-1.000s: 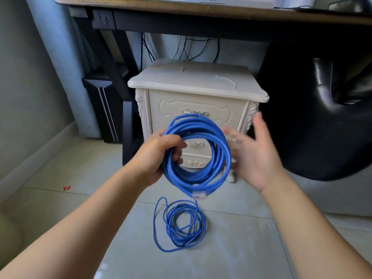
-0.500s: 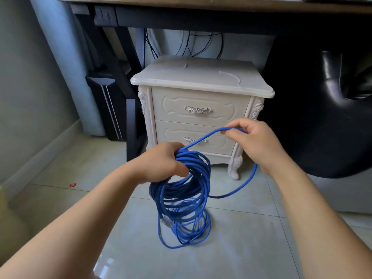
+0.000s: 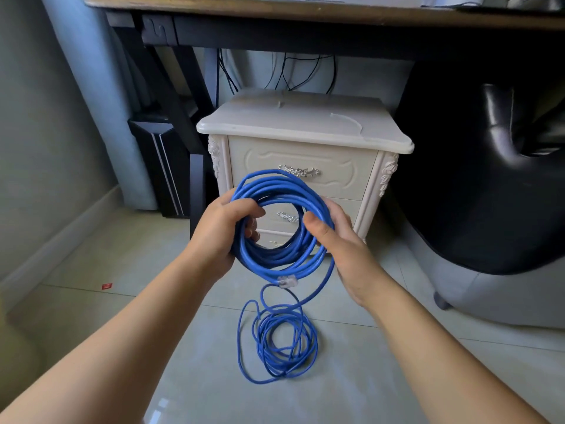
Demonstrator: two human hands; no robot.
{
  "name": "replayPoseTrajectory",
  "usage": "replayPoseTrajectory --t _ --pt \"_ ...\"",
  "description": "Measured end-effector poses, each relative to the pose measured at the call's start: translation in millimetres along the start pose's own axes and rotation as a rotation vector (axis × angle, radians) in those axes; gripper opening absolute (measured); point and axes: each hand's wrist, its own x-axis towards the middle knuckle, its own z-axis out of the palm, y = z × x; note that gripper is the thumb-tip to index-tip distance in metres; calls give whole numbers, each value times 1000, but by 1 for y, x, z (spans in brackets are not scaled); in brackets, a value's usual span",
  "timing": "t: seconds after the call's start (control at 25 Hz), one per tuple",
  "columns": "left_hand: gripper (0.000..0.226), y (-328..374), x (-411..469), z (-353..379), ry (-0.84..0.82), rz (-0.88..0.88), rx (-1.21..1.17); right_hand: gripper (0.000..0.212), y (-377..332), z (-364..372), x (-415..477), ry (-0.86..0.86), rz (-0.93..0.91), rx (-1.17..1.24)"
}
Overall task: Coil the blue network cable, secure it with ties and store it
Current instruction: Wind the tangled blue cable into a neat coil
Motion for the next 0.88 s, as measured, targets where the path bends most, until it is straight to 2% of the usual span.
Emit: replayPoseTrajectory --t 0.08,0.2,0.28,0.4,0.48,0.56,0.64,0.72,0.8,0.88 --pt "13 -3 0 3 29 -21 -84 59 2 7 1 -52 28 249" --pt "12 -10 -5 13 32 -89 -259 41 2 14 2 45 139 521" --pt "12 -16 -8 19 -22 -148 -343 24 0 15 2 125 233 576" --pt "8 -17 -11 20 -138 -229 -241 18 -1 6 6 249 252 506" --pt "14 -14 -9 17 -165 -219 -33 19 -4 -3 7 292 209 343" --pt "42 -12 -6 12 -166 -143 148 29 -7 -10 6 260 139 16" --pt "70 -11 -9 12 -204 52 385 34 -11 -11 3 179 81 -301" --pt "84 -13 -13 17 -279 258 714 34 -13 -7 -1 63 2 -600" --pt "83 -16 -16 23 -329 355 923 39 -14 -2 -3 -41 -30 -821" --pt "64 -17 -17 24 -293 363 983 42 -14 2 -4 -35 -41 -855"
